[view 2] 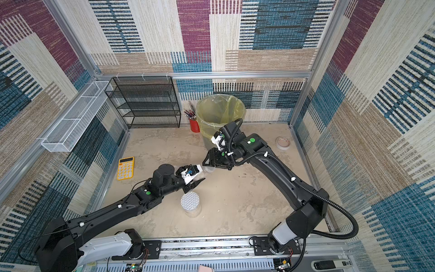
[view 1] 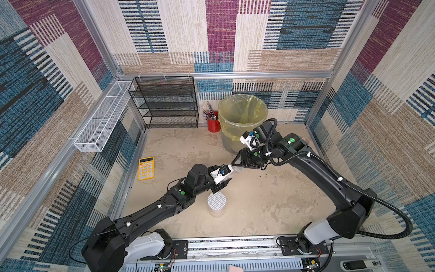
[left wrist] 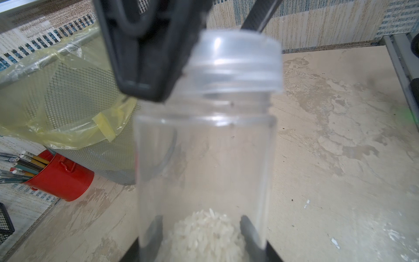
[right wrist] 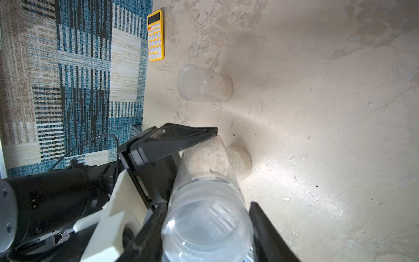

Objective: Empty moldy rice from jars
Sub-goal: Unscrew the lid from the jar, then place the lid at the center of the board.

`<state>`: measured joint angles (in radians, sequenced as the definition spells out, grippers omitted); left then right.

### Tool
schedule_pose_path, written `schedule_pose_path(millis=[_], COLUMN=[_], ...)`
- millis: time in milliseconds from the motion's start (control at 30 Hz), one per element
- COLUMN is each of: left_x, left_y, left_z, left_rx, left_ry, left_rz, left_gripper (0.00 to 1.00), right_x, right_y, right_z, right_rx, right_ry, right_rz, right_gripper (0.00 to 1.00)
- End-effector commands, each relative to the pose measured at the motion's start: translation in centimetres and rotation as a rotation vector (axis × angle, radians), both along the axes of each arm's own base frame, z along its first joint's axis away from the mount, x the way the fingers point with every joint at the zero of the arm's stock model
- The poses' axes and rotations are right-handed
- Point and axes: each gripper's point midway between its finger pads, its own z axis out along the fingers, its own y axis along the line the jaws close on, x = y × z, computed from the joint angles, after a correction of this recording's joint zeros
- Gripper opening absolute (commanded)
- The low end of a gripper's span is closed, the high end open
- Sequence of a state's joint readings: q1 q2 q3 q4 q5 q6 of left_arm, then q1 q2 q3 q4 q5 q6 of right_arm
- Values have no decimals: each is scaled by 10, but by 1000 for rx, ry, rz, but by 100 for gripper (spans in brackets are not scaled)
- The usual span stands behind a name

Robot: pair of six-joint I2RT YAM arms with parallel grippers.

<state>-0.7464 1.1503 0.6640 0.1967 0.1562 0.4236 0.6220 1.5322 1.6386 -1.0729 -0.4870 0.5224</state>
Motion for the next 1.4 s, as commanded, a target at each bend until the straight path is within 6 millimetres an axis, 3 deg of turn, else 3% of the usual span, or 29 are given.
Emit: schedule_pose_path(millis=[0,200,333,467,633,900,1133,1367], left_x=[1,-8,-8,-8,-5,-3,8,24], left_y=[0,0,2,2,5,2,-4,-10], left_z=[8,1,-5,-3,-2,19,45,77], left_rx=[-17,-29,-25,-37,-41,-71,-80,-59], left_ry=[-22,7,41,43,38,17,-1,-19], left_rz=[-1,-36,-46,-46,-25,-25,-15,13], left_gripper=[0,0,0,0,0,0,0,0], right_x=[-1,-2,-5,3,16,42,58,80], right_y=[-1,2,-2,-6,-20,-72,-144,-206], right_z=[5,33,29,33,15,-45,-130,-182], right_rx=[-17,55,105,185,108,-69,-325,-544], right_ry=[-60,-236,-257,-278,-259,-224,-128,-72], right_rz=[67,197,302,279,231,40,-173,-297], right_gripper=[47,43,43,39,41,43,44,45])
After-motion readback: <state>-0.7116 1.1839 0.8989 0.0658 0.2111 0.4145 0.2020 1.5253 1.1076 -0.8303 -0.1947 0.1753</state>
